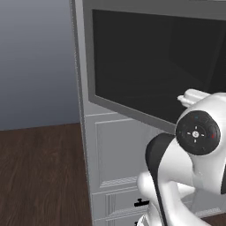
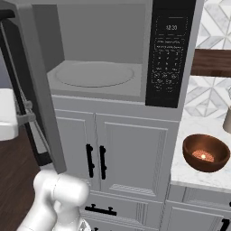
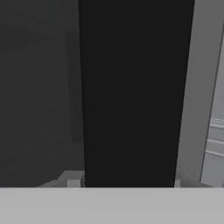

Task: Open the microwave, place the bowl with waffle inside the microwave, then close the microwave door and turn it on.

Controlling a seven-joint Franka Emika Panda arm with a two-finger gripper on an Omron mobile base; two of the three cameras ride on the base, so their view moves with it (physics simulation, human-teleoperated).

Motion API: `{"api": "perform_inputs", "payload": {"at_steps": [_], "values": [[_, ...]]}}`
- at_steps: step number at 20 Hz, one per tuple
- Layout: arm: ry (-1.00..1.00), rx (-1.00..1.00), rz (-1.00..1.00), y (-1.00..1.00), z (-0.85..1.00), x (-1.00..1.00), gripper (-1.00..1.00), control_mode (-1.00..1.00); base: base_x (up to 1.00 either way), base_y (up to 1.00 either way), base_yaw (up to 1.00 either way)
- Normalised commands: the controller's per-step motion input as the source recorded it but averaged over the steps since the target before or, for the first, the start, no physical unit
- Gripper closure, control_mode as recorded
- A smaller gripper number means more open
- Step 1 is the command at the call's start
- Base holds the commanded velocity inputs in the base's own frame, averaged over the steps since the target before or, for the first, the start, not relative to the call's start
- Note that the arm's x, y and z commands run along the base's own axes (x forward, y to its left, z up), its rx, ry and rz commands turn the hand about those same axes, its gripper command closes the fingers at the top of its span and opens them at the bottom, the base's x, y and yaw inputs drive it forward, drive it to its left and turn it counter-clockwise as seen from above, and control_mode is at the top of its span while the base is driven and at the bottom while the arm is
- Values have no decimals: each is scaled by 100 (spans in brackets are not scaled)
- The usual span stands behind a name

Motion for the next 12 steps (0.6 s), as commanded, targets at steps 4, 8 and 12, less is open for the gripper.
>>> {"api": "perform_inputs", "payload": {"at_steps": [4, 8, 12], "values": [[0, -3, 0, 20, 0, 2, -100, -100, 0, 0, 0], [-6, -10, -1, 46, 2, -2, -100, -100, 0, 0, 0], [-1, -10, -11, 22, 22, -24, -100, -100, 0, 0, 0]]}}
